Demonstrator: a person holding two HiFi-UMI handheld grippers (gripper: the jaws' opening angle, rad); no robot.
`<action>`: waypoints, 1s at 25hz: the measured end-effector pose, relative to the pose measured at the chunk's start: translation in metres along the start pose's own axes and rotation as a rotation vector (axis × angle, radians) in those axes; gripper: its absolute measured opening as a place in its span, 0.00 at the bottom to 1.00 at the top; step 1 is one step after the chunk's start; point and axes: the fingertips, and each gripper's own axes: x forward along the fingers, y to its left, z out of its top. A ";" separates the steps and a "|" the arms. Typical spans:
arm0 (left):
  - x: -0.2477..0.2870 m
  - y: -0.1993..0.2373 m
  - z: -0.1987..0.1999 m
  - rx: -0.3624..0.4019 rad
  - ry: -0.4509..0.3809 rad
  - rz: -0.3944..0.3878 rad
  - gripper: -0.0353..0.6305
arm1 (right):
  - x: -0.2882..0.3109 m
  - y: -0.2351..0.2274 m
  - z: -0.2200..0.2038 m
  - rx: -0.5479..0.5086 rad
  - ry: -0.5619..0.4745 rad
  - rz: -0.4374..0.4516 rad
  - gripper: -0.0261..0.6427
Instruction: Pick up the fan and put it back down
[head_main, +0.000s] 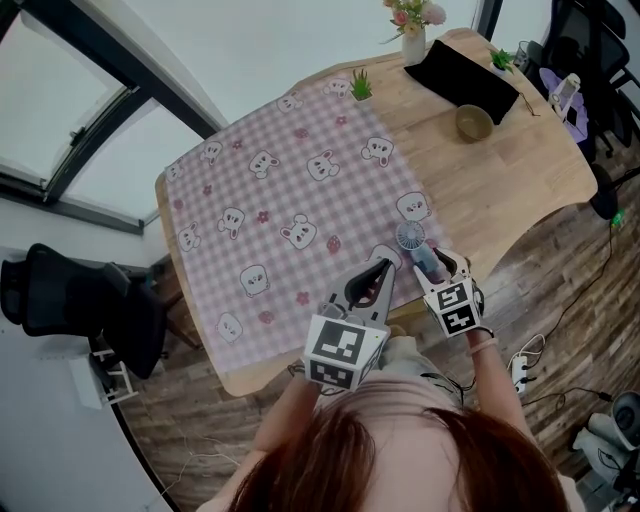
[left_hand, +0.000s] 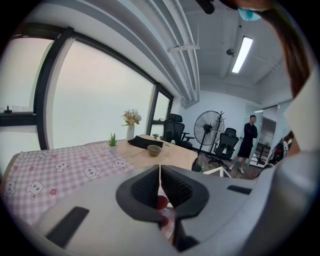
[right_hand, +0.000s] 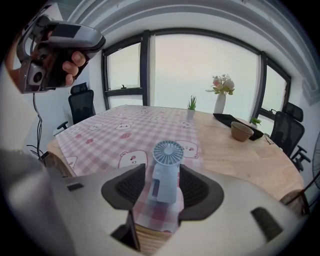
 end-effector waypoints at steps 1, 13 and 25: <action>0.000 0.003 0.001 -0.002 0.002 0.001 0.08 | 0.003 0.000 0.000 0.000 0.007 0.003 0.34; 0.001 0.010 0.006 -0.018 0.027 0.018 0.08 | 0.021 -0.007 -0.012 0.025 0.059 0.013 0.37; 0.002 0.020 -0.004 -0.028 0.037 0.034 0.08 | 0.042 -0.004 -0.027 0.037 0.106 0.023 0.37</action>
